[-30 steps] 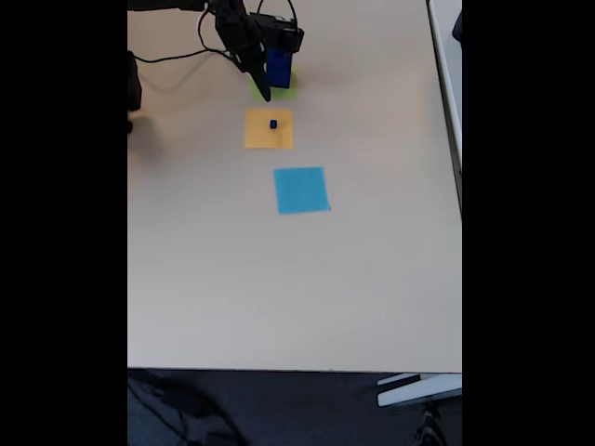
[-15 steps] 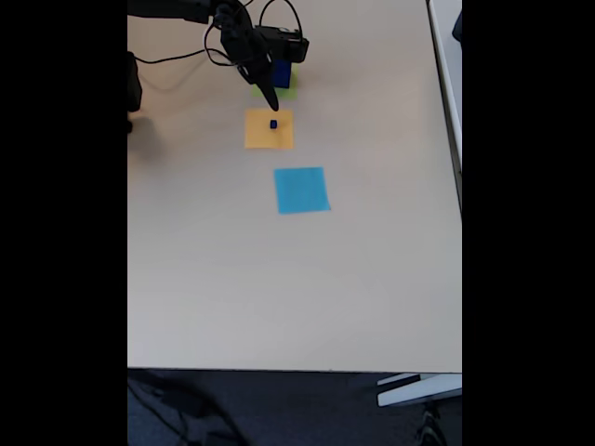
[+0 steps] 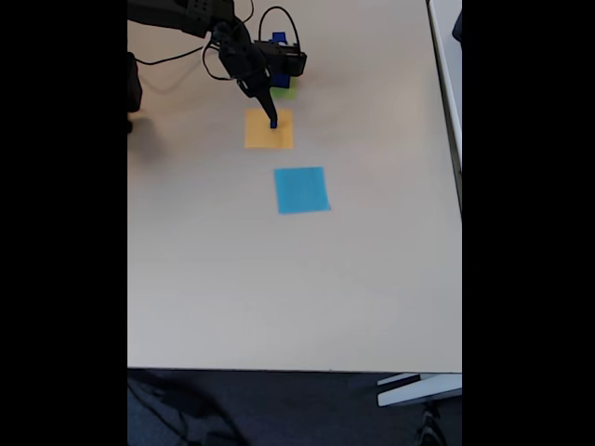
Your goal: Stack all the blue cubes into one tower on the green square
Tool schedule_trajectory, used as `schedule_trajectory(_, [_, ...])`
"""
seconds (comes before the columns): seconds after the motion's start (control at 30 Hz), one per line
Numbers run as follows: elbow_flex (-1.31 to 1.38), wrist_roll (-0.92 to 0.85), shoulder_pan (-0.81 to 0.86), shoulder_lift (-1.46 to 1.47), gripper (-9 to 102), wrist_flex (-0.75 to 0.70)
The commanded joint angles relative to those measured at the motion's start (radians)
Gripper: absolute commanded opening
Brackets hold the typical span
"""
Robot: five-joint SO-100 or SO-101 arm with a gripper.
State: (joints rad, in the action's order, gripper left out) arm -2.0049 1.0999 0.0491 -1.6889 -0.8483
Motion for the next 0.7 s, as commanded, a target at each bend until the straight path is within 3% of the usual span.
schedule_trajectory(0.0, [-0.009, -0.012, 0.003, -0.003, 28, 0.057])
schedule_trajectory(0.67, [-0.135, -0.002, -0.012, 0.057, 26, 0.313])
